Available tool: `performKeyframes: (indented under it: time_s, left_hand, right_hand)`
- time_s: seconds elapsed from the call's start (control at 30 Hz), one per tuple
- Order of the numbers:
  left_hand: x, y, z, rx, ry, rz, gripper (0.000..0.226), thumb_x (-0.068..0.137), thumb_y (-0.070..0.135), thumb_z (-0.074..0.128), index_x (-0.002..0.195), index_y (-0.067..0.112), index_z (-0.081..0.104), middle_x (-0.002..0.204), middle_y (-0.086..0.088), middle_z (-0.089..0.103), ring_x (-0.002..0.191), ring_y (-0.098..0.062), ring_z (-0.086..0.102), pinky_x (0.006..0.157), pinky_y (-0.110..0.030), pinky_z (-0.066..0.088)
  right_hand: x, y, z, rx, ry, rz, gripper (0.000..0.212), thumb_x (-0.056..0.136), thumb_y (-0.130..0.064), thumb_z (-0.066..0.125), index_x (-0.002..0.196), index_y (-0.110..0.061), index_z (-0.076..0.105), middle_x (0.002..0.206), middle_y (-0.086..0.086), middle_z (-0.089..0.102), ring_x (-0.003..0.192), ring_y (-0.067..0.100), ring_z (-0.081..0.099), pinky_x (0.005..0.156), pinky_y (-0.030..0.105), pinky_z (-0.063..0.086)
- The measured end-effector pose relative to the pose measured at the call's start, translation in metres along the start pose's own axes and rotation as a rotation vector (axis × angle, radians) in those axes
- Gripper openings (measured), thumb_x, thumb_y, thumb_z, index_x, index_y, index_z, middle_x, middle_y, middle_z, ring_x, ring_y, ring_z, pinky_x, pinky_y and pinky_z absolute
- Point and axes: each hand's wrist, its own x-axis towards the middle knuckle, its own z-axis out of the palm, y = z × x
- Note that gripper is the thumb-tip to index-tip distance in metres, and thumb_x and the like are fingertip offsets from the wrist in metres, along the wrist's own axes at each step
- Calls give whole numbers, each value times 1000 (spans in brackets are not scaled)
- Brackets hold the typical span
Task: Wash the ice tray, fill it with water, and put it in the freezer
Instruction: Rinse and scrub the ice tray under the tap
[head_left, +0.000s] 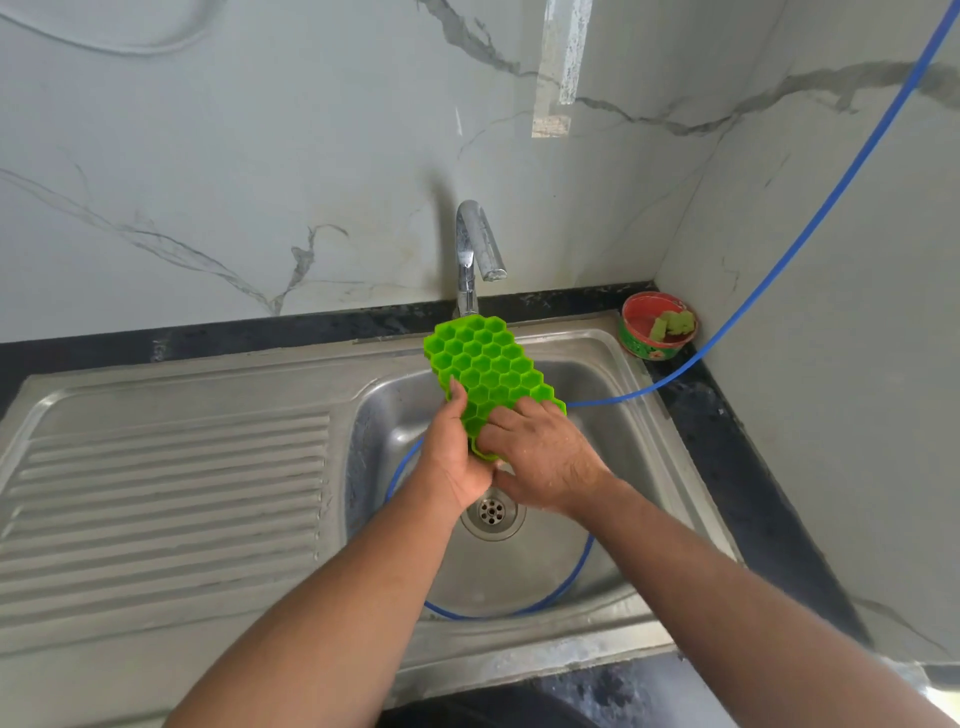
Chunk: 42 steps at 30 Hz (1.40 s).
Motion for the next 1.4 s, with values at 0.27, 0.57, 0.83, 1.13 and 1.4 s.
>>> performKeyframes:
  time_s: [0.27,0.57,0.83,1.13,1.4]
  left_hand:
    - [-6,7,-4,-64,-44,32,65,100,59,25,118,10,63,108,-12,74,93,-26,73,85,-40,50]
    - [-9,-4,-8,-21,-17,-8,70,96,67,27,128,15,62,121,-11,69,106,-27,69,86,-41,51]
    - [-4,-9,-11,19,56,-24,66,94,68,32,124,20,66,114,-8,73,103,-28,69,84,-41,53]
    - [-7,-11,-14,-14,-8,-21,65,99,61,29,122,12,66,120,-14,69,104,-29,70,87,-44,52]
    - [-6,-10,-5,-40,-16,-38,68,99,62,26,127,12,63,123,-13,68,113,-29,65,100,-43,47]
  right_hand:
    - [-4,-4,8,-125,14,-18,57,56,-20,81,108,-32,61,114,-5,58,94,25,56,76,39,45]
    - [6,-3,3,-115,-37,-59,36,63,-32,79,96,-32,63,109,-6,60,92,25,60,76,49,48]
    - [14,5,-17,-97,-349,-64,43,76,-60,62,115,-43,53,122,-8,54,115,25,48,92,48,43]
    - [15,22,-15,239,-369,-96,43,85,-57,53,113,-25,51,109,-7,60,93,17,51,82,39,49]
    - [8,9,3,81,-64,-15,77,89,-72,3,94,-30,67,87,-8,57,84,19,51,77,42,41]
